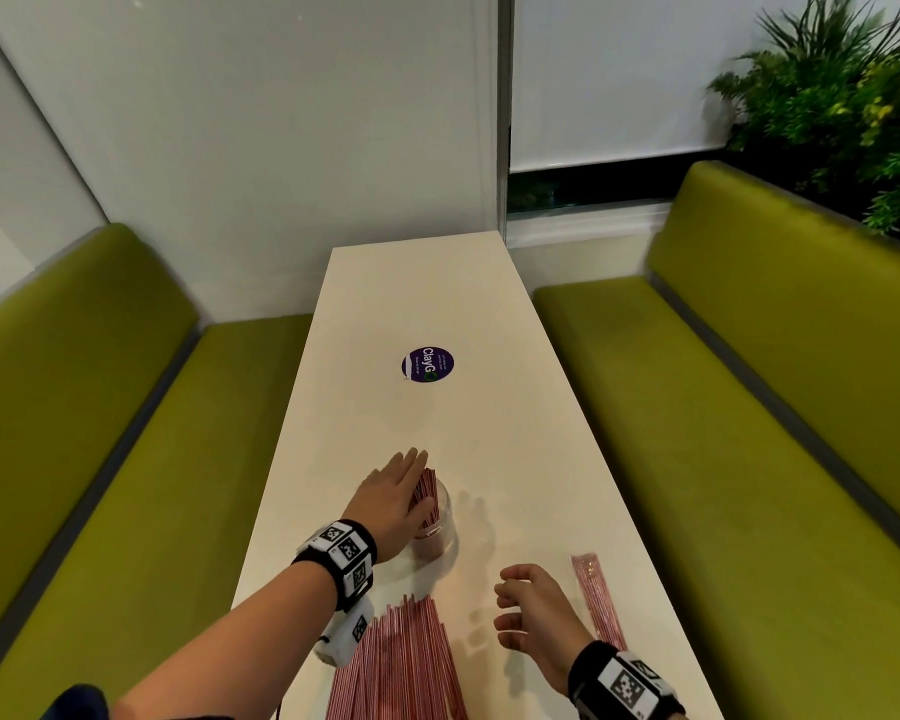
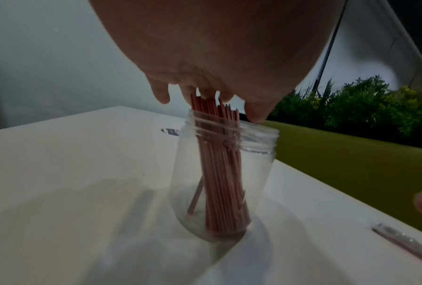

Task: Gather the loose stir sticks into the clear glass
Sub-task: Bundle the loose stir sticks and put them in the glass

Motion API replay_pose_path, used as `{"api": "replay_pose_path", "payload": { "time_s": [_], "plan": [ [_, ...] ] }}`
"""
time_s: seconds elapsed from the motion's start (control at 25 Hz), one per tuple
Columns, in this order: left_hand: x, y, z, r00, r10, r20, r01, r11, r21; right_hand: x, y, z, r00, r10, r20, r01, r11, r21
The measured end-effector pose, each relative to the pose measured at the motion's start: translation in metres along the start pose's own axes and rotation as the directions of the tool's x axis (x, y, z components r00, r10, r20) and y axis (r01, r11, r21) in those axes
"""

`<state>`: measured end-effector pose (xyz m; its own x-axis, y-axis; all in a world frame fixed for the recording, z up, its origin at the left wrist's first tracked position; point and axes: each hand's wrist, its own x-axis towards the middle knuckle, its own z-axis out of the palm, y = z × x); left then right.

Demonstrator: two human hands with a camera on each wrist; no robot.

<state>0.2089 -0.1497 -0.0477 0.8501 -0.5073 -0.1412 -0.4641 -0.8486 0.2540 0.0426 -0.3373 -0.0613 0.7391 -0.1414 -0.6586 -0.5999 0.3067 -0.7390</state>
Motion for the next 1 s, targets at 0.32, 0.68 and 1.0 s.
{"api": "replay_pose_path", "payload": {
  "time_s": [0.32, 0.68, 1.0],
  "plan": [
    [-0.059, 0.000, -0.011, 0.911, -0.103, -0.399, -0.003, 0.966, -0.257, -0.006, 0.016, -0.001, 1.000, -0.029, 0.008, 0.030, 0.979, -0.202],
    [-0.157, 0.006, 0.041, 0.960, -0.277, -0.030, 0.215, 0.807, -0.551, -0.011, 0.057, 0.033, 0.984, -0.116, 0.139, 0.174, 0.389, -0.905],
    [-0.195, 0.008, 0.057, 0.945, -0.327, -0.008, 0.257, 0.759, -0.598, -0.011, 0.061, 0.065, 0.965, -0.243, 0.099, 0.160, 0.246, -0.956]
  ]
}}
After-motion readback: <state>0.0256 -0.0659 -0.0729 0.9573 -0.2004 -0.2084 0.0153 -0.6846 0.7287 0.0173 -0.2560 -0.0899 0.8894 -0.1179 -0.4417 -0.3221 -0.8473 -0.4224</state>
